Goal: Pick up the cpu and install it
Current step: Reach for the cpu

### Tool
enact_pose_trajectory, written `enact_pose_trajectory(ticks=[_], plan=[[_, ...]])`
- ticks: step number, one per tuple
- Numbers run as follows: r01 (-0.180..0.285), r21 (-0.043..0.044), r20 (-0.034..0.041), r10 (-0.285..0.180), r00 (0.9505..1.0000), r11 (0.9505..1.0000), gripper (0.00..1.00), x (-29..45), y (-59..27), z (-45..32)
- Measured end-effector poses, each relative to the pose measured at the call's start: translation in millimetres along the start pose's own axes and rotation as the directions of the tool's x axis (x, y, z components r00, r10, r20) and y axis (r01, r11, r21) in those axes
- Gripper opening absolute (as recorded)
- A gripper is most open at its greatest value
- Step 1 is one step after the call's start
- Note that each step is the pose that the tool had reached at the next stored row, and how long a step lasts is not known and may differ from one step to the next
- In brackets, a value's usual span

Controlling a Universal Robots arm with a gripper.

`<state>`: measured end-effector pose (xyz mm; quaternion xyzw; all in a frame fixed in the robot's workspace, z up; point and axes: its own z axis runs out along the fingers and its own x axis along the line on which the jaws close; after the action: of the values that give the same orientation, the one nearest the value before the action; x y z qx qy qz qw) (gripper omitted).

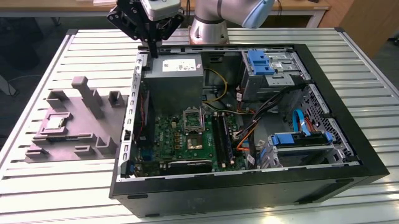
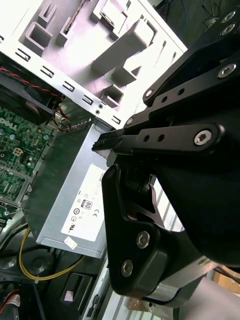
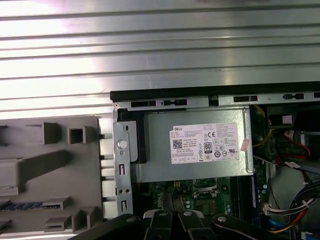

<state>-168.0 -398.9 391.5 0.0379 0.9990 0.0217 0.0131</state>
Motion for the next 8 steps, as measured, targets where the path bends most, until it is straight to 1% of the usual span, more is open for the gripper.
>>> enact_pose_trajectory(ticks=[8], plan=[[0.0, 0.0, 0.0, 0.0, 1.0, 1.0, 0.11, 4.2, -0.3, -0.1]])
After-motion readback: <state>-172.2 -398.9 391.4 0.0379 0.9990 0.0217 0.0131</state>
